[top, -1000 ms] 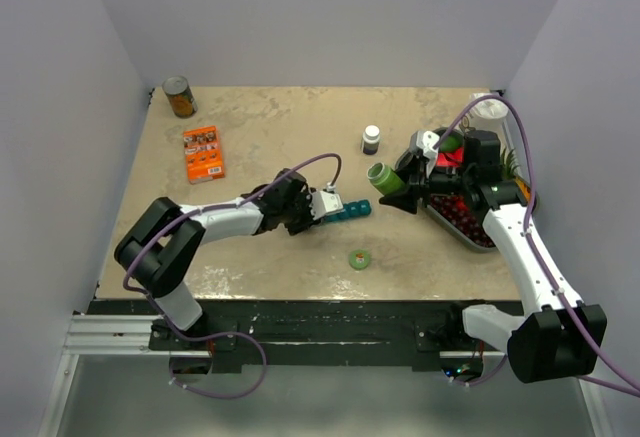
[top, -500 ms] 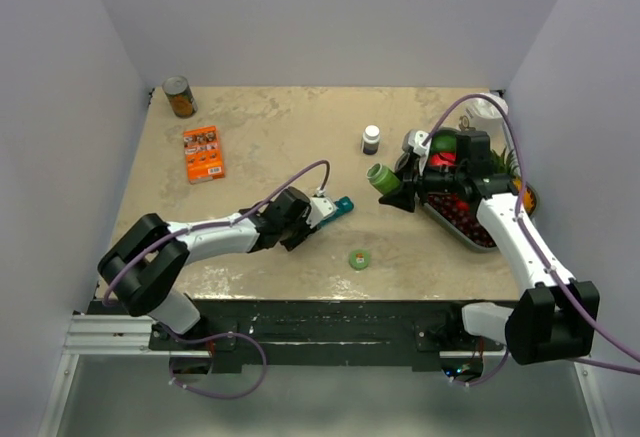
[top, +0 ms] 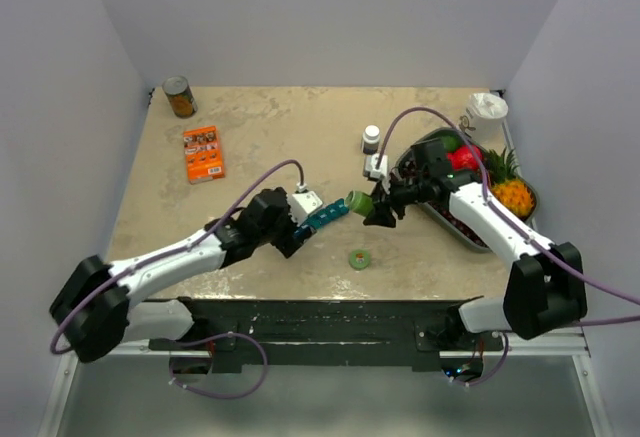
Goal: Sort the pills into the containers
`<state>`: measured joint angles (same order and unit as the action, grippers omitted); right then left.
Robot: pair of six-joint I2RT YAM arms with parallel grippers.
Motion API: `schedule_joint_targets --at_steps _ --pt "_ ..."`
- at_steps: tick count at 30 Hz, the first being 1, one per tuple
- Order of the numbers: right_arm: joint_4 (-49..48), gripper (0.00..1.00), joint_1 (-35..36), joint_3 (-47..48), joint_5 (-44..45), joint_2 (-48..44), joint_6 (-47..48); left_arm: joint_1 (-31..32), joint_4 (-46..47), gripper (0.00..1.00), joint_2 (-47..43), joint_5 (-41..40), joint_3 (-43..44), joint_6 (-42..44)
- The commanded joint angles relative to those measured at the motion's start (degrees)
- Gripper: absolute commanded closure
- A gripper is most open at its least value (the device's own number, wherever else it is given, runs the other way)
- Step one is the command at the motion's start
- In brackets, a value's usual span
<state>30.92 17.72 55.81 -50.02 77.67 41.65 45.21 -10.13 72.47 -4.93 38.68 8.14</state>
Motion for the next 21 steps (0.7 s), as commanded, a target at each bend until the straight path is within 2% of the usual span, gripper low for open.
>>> schedule_joint_targets --at_steps 1,3,6,9,14,19,21 --pt "6.7 1.00 6.6 4.9 6.8 2.7 9.8 0.1 5.4 0.10 -16.8 2.3 -3.1 -3.0" --pt "7.2 1.00 7.9 6.6 7.9 4.2 9.9 -0.5 7.7 0.04 -24.3 -0.2 -5.4 -5.6" --pt "7.9 1.00 10.3 9.3 12.1 7.5 8.9 -2.5 5.0 0.02 -27.5 -5.3 -4.4 -6.8" --pt "9.3 1.00 13.0 12.8 15.8 11.0 6.1 -2.9 0.0 0.02 -27.5 -9.9 -2.8 -6.8" --pt "9.1 1.00 16.5 14.8 20.7 14.1 2.9 -3.6 -0.1 0.02 -29.3 -21.0 -4.1 -6.6" --pt "9.7 1.00 17.5 17.2 23.9 18.1 0.8 -10.1 -0.4 0.01 -29.8 -23.5 -3.5 -7.7" --pt "9.9 1.00 18.1 18.6 25.8 19.4 0.3 -10.7 -0.9 0.01 -29.8 -24.9 -3.5 -9.5"
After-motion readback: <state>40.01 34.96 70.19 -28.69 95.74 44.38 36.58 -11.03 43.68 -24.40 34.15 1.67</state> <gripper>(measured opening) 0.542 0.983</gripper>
